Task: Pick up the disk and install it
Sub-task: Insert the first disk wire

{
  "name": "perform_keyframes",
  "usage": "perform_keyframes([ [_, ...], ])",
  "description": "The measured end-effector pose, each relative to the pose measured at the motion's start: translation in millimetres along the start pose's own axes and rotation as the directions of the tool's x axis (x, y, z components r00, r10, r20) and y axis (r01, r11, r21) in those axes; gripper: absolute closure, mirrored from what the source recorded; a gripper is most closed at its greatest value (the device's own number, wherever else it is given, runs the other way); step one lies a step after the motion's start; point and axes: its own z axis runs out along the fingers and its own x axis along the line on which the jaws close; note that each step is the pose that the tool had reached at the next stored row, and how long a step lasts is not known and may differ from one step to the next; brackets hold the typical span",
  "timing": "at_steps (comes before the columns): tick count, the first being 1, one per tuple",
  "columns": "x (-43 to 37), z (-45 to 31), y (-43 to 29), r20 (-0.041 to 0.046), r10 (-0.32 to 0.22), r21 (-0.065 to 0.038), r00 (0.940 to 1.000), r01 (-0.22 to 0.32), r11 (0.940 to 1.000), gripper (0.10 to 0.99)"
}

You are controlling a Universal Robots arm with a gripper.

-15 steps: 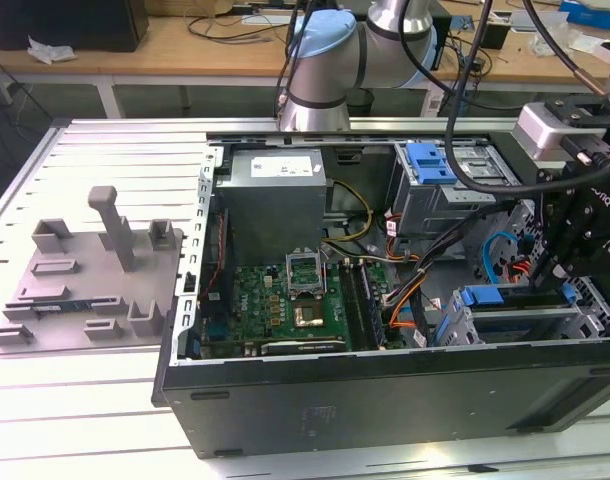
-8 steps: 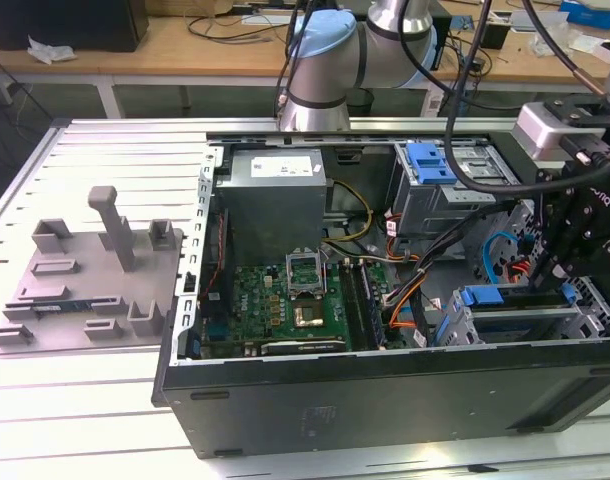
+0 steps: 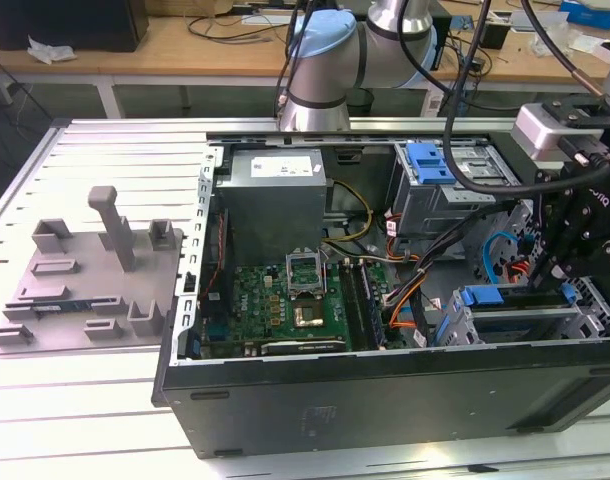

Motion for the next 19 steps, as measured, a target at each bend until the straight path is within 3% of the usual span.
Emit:
perform_keyframes([
  [12, -0.1, 1.9, 0.0, 0.0002, 0.0, 0.0, 1.0, 0.0, 1.0, 0.918],
  [19, 0.4, -6.0, 0.0, 0.0002, 0.0, 0.0, 1.0, 0.0, 1.0, 0.918],
])
